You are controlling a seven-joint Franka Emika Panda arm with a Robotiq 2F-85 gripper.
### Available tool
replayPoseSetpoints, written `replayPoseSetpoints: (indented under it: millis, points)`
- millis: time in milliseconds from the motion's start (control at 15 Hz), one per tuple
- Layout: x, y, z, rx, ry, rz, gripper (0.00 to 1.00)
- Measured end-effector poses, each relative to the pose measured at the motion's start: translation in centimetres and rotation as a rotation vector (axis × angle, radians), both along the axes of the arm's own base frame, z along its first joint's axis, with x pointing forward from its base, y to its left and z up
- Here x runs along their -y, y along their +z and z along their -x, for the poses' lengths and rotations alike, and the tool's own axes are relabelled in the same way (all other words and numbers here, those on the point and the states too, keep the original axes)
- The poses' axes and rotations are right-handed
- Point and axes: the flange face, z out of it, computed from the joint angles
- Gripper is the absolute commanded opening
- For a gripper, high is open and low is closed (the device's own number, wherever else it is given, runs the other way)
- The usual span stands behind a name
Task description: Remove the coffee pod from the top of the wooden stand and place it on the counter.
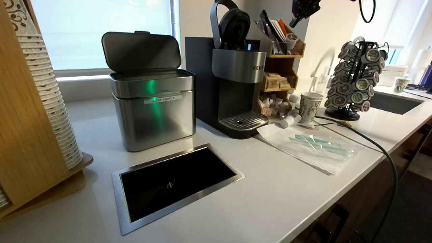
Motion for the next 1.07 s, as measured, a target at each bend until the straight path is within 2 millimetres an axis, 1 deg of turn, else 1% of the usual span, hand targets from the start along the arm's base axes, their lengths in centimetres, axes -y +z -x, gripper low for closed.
replayPoseSetpoints:
  millis: [67,133,200,333,533,667,733,867,1067]
  points:
    - [0.1,0.4,0.3,-0.005,-0.004,-0.005,0.00]
    - [0.2,0.6,0.5,-0.009,-0.009,-0.009,0.26]
    - [0.3,0.6,0.7,-0.017,-0.011,-0.013,0.28]
    - [0.4,0.3,0.9,-0.048,-0.013,-0.020,0.40]
    - [0.3,-0.3,1.0,-0.087,-0.018,-0.022,0.65]
    - [0.2,-0.5,1.0,-0.102,-0.031,0.008,0.78]
    - [0.1,-0.5,1.0,-0.107,-0.039,0.021,0.87]
    - [-0.2,-0.6,0.9,-0.118,-0.052,0.046,1.00]
    - [-1.5,-1.0,0.4,-0.134,-0.062,0.080,1.00]
